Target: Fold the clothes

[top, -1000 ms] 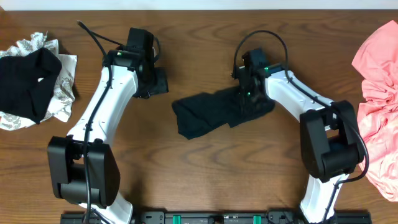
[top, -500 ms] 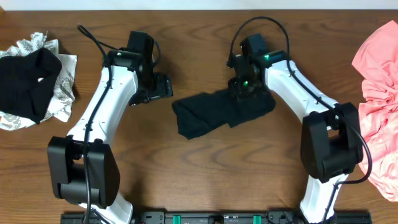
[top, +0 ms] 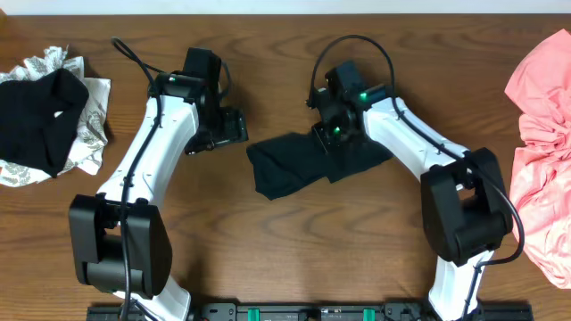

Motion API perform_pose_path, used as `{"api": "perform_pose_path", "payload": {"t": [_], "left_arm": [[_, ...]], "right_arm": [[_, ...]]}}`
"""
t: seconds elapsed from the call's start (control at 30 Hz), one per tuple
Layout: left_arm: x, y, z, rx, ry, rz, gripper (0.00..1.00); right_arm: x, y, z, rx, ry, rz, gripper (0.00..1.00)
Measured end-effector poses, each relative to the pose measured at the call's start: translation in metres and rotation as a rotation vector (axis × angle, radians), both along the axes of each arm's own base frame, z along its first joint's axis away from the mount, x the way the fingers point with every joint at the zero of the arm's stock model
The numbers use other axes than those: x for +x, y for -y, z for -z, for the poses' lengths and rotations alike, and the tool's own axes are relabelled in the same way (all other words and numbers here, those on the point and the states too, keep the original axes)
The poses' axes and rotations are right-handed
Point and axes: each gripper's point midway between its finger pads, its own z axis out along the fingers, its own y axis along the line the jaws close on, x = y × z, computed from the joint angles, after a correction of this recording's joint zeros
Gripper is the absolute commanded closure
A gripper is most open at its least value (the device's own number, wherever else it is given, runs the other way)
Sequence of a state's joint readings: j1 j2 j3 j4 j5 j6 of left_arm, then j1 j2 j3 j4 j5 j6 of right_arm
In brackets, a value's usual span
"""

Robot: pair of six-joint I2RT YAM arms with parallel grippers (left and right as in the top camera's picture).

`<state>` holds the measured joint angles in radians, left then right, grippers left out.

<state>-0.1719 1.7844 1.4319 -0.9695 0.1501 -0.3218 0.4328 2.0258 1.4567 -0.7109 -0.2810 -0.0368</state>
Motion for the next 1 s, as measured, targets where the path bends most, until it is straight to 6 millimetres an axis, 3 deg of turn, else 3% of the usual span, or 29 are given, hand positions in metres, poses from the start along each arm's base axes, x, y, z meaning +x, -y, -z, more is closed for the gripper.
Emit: {"api": "perform_pose_path", "payload": {"t": [0.17,0.47,0.77,1.0], "left_arm": [[-0.002,0.001,0.000,-0.009,-0.011,-0.018,0.17],[-0.011,0.010,0.009,-0.066,-0.047,-0.012,0.16],[-0.019,0.035,0.037,-0.224,-0.058,-0.015,0.16],[-0.035,0.041,0.056,-0.269,-0.105,-0.041,0.16]], "right_arm": [[0.013,-0.008,-0.005,0.029,0.061,-0.004,0.78],[0.004,0.000,-0.015,-0.003,-0.002,0.005,0.82],[-0.009,0.022,-0.018,-0.085,-0.061,0.027,0.98],[-0.007,0.028,-0.013,-0.118,-0.045,0.032,0.99]]}}
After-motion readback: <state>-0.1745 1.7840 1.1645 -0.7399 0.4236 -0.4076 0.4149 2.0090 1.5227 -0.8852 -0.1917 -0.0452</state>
